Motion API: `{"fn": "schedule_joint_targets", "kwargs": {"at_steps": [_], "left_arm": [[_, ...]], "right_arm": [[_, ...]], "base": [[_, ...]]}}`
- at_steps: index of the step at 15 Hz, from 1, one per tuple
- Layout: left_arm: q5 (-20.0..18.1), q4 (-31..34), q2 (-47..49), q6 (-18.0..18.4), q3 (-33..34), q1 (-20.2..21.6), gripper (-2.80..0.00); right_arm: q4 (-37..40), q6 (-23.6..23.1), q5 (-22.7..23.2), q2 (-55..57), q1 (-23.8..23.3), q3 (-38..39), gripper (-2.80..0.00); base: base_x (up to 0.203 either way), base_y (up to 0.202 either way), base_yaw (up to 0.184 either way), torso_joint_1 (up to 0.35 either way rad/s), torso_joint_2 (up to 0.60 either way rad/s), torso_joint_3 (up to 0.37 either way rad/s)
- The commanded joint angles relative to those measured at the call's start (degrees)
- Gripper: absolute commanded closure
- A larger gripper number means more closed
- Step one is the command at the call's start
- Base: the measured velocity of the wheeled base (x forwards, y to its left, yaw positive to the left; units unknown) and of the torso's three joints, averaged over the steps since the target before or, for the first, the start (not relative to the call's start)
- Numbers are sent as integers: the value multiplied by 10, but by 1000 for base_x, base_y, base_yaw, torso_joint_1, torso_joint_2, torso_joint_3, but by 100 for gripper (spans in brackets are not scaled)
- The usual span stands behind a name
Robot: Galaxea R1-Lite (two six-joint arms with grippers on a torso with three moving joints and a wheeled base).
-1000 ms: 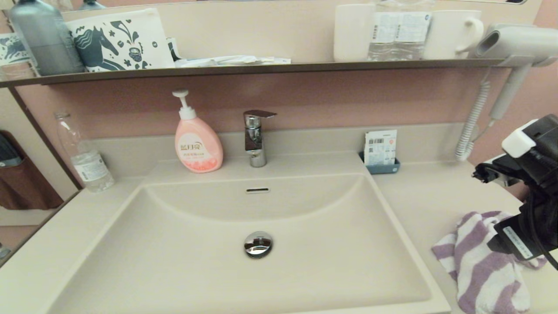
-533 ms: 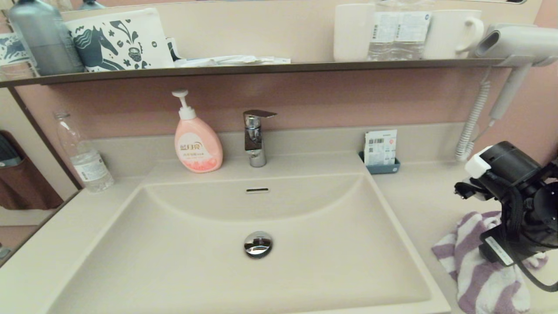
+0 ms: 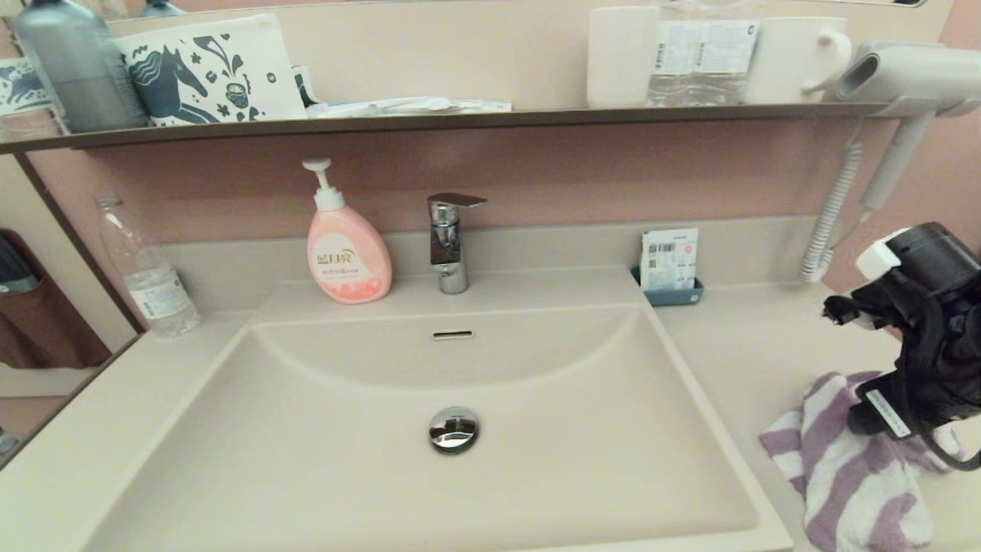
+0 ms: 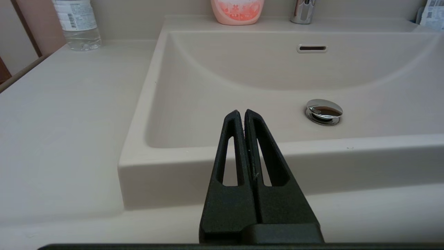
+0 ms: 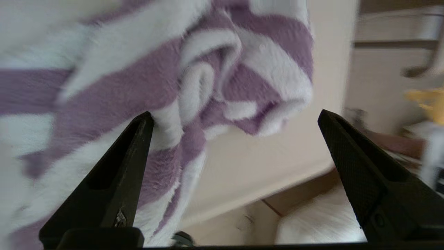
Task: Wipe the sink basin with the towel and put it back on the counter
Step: Pick up the cloth
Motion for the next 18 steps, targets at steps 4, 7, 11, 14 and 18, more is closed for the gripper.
{"fn": "schedule_joint_targets", "kwargs": {"at_steps": [4,7,11,14,18], "left_arm": [[0,-1,1,0,0,0,0],[0,-1,1,0,0,0,0],[0,-1,1,0,0,0,0],[0,-1,1,0,0,0,0],[0,-1,1,0,0,0,0]], "right_arm": [[0,-54,143,-25,-91,-10,-280],[-1,-83,205,-23,-120,17,-280],[-28,-97,203,-6,-109,21,-280],[-29,-102,182,8,-109,15,-280],[-32,-103,171,30,-121,10,-280]], "base": [[0,0,0,0,0,0],[0,0,0,0,0,0],[0,0,0,0,0,0],[0,0,0,0,0,0],[0,0,0,0,0,0]]}}
